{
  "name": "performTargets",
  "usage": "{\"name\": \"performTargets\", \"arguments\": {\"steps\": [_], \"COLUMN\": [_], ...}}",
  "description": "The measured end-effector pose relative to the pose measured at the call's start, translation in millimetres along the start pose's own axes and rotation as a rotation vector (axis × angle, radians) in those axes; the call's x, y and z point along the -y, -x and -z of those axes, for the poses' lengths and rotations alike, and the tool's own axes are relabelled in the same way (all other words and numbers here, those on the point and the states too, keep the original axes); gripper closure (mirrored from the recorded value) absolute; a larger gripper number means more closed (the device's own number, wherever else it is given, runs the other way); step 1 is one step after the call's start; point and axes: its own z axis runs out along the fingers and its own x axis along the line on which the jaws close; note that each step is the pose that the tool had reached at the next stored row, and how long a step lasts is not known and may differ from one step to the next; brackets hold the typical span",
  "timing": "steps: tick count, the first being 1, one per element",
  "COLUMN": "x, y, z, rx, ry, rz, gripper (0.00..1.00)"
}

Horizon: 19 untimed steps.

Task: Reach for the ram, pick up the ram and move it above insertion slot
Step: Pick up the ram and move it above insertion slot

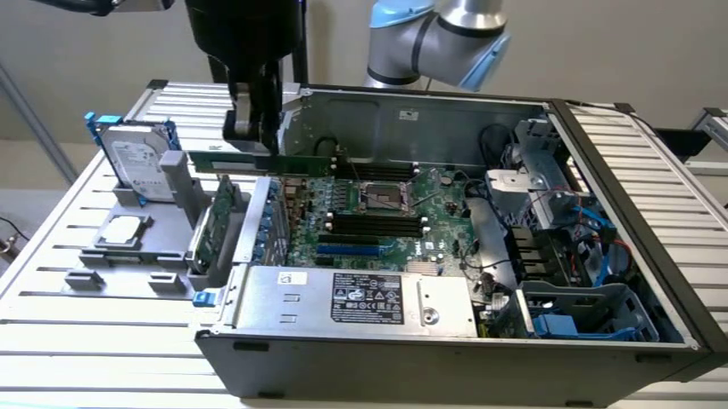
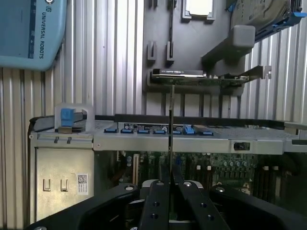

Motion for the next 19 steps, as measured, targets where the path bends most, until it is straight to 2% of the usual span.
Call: {"name": "performTargets", "arguments": {"steps": [10, 19], "x": [44.4, 77.8], "y": [7.5, 20.7], "z": [0.7, 0.7], "rx": [0.0, 0.0], "ry": [0.0, 0.0], "rz": [0.0, 0.0], "gripper": [0.87, 0.87]}}
